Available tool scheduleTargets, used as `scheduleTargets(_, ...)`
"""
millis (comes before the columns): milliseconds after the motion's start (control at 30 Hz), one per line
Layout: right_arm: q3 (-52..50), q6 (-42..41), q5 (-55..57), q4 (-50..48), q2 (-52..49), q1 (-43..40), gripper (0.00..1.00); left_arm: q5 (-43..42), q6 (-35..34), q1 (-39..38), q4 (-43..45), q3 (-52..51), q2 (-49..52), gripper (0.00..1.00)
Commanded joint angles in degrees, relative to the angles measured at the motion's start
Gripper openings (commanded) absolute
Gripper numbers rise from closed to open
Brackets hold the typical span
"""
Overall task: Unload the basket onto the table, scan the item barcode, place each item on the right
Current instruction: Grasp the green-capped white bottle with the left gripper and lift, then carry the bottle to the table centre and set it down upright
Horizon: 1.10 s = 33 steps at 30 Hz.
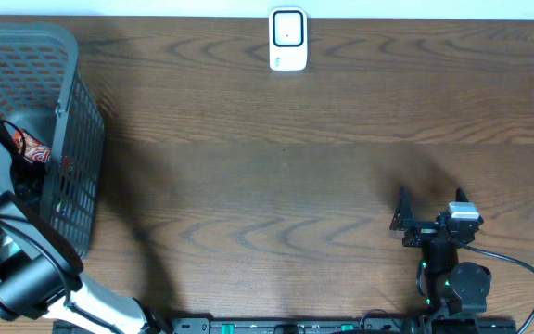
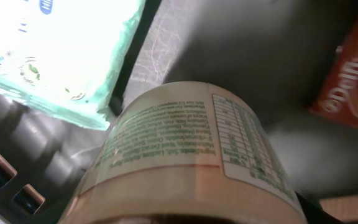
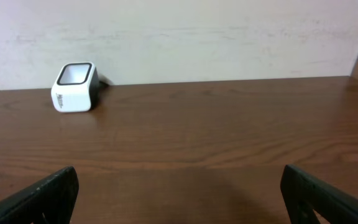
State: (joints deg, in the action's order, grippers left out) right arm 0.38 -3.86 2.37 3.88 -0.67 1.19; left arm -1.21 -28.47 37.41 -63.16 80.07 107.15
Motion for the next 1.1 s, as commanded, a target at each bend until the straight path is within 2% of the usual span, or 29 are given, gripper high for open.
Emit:
scheduleTargets(0,-0.07,0.26,0.31,0.2,0.37,0.31,0.99,0.39,0.33,0.2,-1.7,2.91,-5.05,0.65)
scheduleTargets(167,-0.07,0.26,0.31,0.2,0.37,0.31,0.99,0.37,0.35,0.17,-3.23,4.96,-12.02,0.65)
scheduleTargets(567,-0.07,0.26,0.31,0.2,0.37,0.31,0.99,-1.03,0.35,0.13,-1.2,8.2,-38.47,0.65)
scheduleTargets(700,-0.07,0.26,0.31,0.2,0.37,0.31,0.99,-10.93,0.35,0.13,2.23,8.2,-47.19,0.65)
scheduleTargets(867,-0.07,0.26,0.31,0.2,0.37,0.31,0.99,-25.46,0.28,0.11,3.89,8.17,-52.37,0.65)
scheduleTargets(1067,-0.07,0.26,0.31,0.2,0.37,0.31,0.99,-32.09,0.09,-3.39,1.73,6.73,-52.0,0.65)
